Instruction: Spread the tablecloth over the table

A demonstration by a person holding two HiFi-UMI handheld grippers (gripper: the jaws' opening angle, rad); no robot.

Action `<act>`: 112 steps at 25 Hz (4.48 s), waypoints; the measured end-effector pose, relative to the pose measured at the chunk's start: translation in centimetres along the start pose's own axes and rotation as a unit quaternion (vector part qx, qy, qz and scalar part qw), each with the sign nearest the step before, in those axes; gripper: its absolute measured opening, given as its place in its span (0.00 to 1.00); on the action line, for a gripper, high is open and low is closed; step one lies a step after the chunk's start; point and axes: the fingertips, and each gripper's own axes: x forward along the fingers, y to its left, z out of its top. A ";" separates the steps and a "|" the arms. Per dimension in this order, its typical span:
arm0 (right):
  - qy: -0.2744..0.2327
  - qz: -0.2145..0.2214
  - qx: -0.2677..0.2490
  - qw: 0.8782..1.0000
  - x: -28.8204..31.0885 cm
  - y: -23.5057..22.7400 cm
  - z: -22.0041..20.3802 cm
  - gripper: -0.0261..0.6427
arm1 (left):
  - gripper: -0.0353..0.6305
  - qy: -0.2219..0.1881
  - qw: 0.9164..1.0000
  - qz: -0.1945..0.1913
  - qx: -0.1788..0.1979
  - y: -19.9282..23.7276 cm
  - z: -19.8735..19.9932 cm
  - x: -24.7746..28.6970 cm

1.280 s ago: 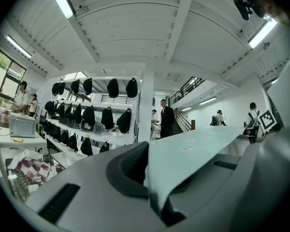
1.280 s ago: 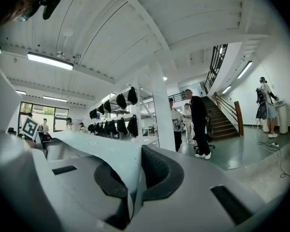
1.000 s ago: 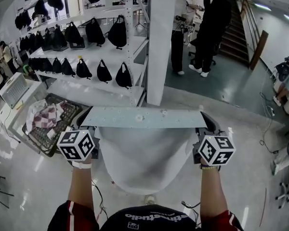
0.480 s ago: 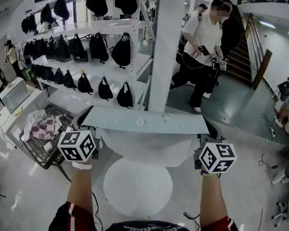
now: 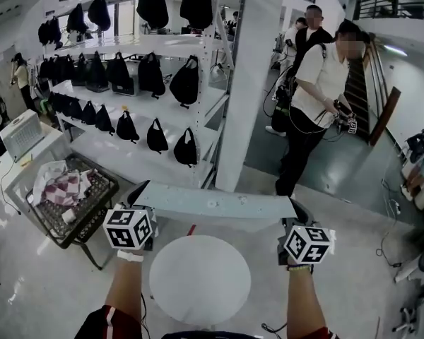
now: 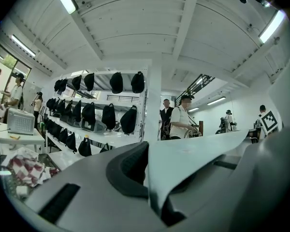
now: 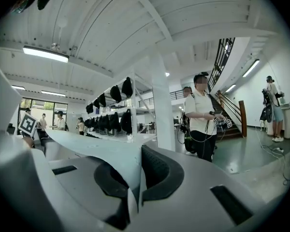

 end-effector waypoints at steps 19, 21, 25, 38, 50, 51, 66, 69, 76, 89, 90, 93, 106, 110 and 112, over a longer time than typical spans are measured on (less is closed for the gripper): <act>0.076 -0.010 0.034 0.996 -6.2 1.9 -9.6 0.08 | 0.08 0.093 0.996 -0.006 -0.015 -1.0 -10.1 -7.6; 0.079 -0.009 0.036 0.996 -7.1 2.2 -10.4 0.08 | 0.09 0.100 0.995 -0.008 -0.022 -1.2 -11.1 -8.7; 0.081 -0.006 0.038 0.996 -8.8 2.8 -11.7 0.08 | 0.09 0.106 0.994 -0.010 -0.035 -1.4 -12.4 -10.6; 0.093 -0.035 0.071 0.993 -13.6 3.7 -16.9 0.08 | 0.09 0.123 0.992 -0.021 -0.023 -2.6 -16.3 -14.4; 0.152 -0.032 0.071 0.985 -18.9 4.3 -22.7 0.16 | 0.09 0.152 0.986 -0.016 -0.073 -3.7 -20.5 -18.0; 0.160 -0.030 0.072 0.984 -19.4 4.4 -23.3 0.18 | 0.09 0.154 0.985 -0.016 -0.076 -3.7 -20.7 -18.0; 0.253 -0.016 0.073 0.965 -25.9 6.0 -30.4 0.31 | 0.09 0.184 0.979 -0.014 -0.087 -4.4 -24.2 -20.5; 0.274 -0.011 0.070 0.959 -26.9 5.8 -31.6 0.32 | 0.09 0.190 0.978 -0.012 -0.083 -4.6 -24.9 -20.8; 0.301 0.000 0.072 0.951 -29.6 5.9 -32.7 0.32 | 0.09 0.201 0.976 -0.014 -0.085 -4.8 -26.0 -21.5; 0.286 -0.031 0.095 0.953 -35.2 4.8 -31.5 0.36 | 0.10 0.237 0.969 -0.023 -0.067 -6.0 -28.9 -24.7; 0.282 -0.029 0.094 0.954 -35.2 5.1 -31.2 0.36 | 0.10 0.243 0.968 -0.026 -0.062 -6.3 -29.2 -24.9; 0.271 -0.011 0.090 0.958 -34.7 6.6 -30.3 0.36 | 0.11 0.257 0.965 -0.031 -0.048 -7.0 -30.0 -25.3; 0.262 0.015 0.085 0.961 -32.4 9.6 -29.1 0.36 | 0.22 0.329 0.943 -0.054 -0.021 -6.7 -31.9 -30.4; 0.251 0.035 0.071 0.965 -31.1 11.2 -27.6 0.36 | 0.23 0.344 0.937 -0.067 -0.007 -6.7 -34.0 -32.9; 0.249 0.039 0.070 0.965 -30.8 11.6 -27.3 0.36 | 0.23 0.350 0.935 -0.060 -0.009 -6.2 -34.4 -34.5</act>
